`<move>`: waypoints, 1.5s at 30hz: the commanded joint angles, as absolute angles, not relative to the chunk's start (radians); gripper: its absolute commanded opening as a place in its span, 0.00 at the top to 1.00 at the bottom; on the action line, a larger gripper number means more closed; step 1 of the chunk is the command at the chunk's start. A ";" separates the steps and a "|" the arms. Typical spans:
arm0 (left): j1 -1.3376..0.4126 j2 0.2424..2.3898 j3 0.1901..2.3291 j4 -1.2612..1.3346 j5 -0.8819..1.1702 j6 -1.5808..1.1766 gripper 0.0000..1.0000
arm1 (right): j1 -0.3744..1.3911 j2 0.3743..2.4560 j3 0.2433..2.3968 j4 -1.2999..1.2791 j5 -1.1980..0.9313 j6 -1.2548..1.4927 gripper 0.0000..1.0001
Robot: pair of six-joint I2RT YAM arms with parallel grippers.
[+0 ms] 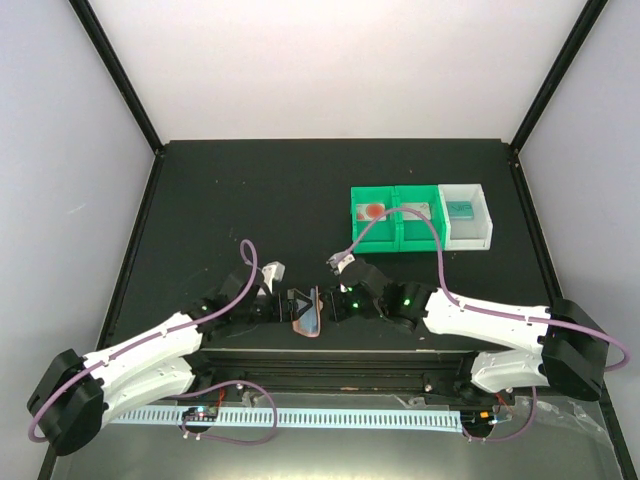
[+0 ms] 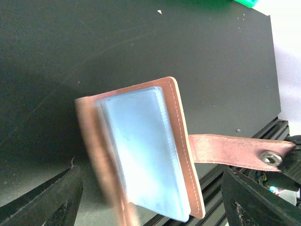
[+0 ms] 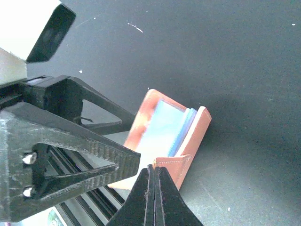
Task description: Take the credit cards out of the card holder
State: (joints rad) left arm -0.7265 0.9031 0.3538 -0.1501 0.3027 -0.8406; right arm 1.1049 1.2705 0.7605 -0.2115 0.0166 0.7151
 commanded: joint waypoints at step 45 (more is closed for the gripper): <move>-0.719 1.022 0.214 0.147 0.395 -0.955 0.98 | 1.101 1.312 0.707 -0.207 -0.036 0.768 0.37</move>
State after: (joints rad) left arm -0.7258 1.0443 0.2188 0.0834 0.3599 -0.9287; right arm 1.1038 1.2789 0.6880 -0.2596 0.0002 0.7647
